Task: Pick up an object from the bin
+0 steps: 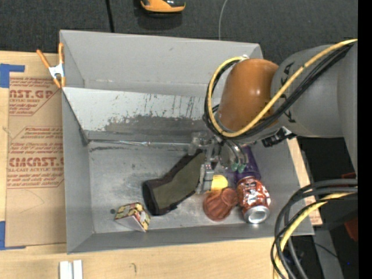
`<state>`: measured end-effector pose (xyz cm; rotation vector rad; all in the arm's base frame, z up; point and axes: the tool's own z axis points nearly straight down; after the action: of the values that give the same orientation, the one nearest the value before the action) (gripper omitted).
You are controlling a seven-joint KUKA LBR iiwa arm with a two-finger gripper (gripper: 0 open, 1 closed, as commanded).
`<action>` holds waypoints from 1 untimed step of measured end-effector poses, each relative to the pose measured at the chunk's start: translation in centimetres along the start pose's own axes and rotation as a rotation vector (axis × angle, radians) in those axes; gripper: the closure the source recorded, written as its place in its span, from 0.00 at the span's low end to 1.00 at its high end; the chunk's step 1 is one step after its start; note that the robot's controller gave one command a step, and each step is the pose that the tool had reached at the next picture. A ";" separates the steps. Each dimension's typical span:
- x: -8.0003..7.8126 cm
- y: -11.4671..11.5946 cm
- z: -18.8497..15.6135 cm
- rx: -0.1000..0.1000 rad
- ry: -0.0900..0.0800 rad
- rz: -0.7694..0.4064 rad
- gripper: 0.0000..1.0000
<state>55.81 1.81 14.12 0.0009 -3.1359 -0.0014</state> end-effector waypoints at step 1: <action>-0.1 0.0 -0.5 0.000 -0.006 0.000 0.00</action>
Offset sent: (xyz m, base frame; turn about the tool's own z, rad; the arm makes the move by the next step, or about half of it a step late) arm 0.0040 0.0069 -0.0618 -0.0250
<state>55.95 1.81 14.58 0.0007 -3.1423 -0.0017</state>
